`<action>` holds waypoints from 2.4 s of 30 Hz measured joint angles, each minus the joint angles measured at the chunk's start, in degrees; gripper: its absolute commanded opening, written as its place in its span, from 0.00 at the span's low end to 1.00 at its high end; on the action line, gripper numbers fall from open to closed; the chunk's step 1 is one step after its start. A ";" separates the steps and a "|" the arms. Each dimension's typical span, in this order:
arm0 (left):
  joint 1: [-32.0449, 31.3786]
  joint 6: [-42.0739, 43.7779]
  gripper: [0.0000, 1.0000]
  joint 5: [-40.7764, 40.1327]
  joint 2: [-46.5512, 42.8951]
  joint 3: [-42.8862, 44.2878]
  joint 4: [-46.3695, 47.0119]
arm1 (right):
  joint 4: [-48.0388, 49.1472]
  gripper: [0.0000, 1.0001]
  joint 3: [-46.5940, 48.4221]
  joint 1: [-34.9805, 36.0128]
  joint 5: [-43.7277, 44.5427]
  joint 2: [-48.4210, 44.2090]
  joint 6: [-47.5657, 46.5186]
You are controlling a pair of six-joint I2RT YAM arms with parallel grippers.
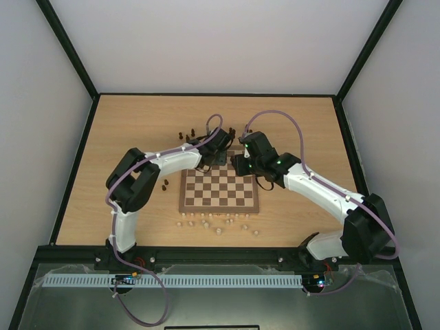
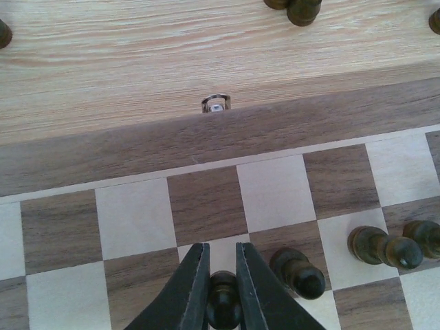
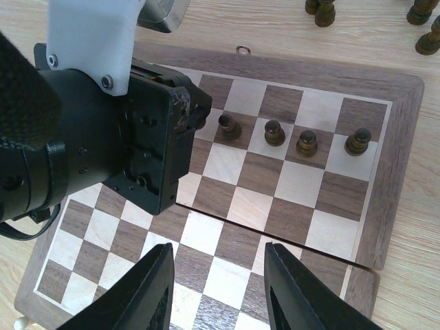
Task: Set up the chess pieces on the board
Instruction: Place the chess piece on the chessboard, then pick up the chess piece at the center of the board.
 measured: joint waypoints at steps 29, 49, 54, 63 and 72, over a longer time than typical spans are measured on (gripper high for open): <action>4.13 0.11 0.61 -4.20 -11.04 -4.07 -0.04 | 0.04 0.39 -0.02 0.00 -0.48 0.00 0.02; 17.86 -0.37 0.93 -1.84 -11.13 -17.38 4.72 | 0.17 0.99 -0.48 0.00 -1.57 0.02 0.68; 18.18 -0.20 0.81 -1.22 -9.38 -17.03 5.53 | 0.17 0.96 -0.61 0.00 -1.57 0.00 0.68; 19.37 0.50 0.49 -0.42 -8.55 -16.31 6.51 | 0.22 0.91 -0.96 0.00 -1.70 0.02 0.68; 19.34 0.50 0.40 -0.35 -7.19 -16.31 6.75 | 0.24 0.90 -1.03 0.00 -2.36 0.02 0.68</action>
